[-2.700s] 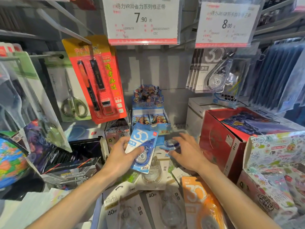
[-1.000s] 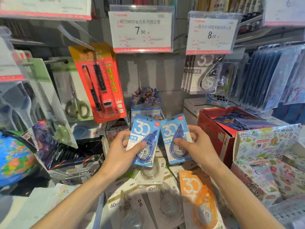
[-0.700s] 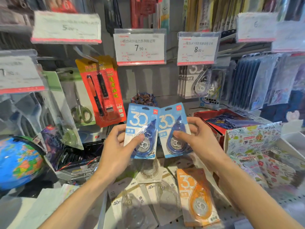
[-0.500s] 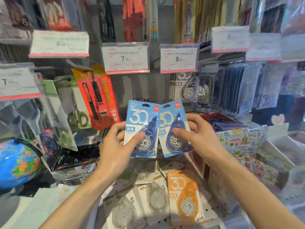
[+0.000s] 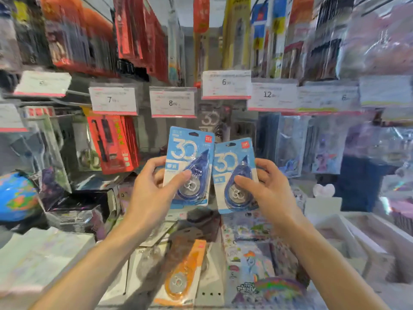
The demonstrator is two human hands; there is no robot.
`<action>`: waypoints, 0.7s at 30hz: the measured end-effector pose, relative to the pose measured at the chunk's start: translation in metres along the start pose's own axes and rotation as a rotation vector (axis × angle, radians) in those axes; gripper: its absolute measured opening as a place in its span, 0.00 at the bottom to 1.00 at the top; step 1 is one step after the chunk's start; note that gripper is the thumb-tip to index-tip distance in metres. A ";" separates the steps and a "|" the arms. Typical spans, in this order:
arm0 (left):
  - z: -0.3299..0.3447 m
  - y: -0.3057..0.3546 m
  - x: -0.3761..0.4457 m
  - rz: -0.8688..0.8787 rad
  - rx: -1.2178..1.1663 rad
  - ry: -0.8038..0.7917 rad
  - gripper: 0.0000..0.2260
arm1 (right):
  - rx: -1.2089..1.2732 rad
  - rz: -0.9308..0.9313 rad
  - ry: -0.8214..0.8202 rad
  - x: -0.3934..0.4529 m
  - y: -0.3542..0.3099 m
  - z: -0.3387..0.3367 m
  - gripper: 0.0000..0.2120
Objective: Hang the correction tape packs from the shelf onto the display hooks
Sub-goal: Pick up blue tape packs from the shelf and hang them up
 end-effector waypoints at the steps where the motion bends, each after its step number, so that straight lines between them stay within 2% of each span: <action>1: 0.002 0.003 -0.003 0.004 0.007 0.011 0.17 | 0.008 -0.008 0.006 0.001 -0.001 -0.004 0.17; 7: 0.011 0.025 -0.010 0.089 0.062 0.043 0.18 | 0.002 -0.114 0.028 0.001 -0.010 -0.019 0.18; 12: 0.008 0.050 0.003 0.198 0.122 0.065 0.15 | -0.027 -0.186 0.013 0.004 -0.023 -0.017 0.25; 21: -0.003 0.078 0.024 0.321 0.131 0.076 0.18 | -0.012 -0.244 -0.039 0.017 -0.036 0.004 0.21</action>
Point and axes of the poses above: each hand's wrist, its own x-axis towards the middle knuckle, its own z-axis out of the palm, y = z × x, the point moved 3 cm from there along x, towards the middle knuckle, and after that the axes turned 12 degrees about y, right-handed, at the moved point
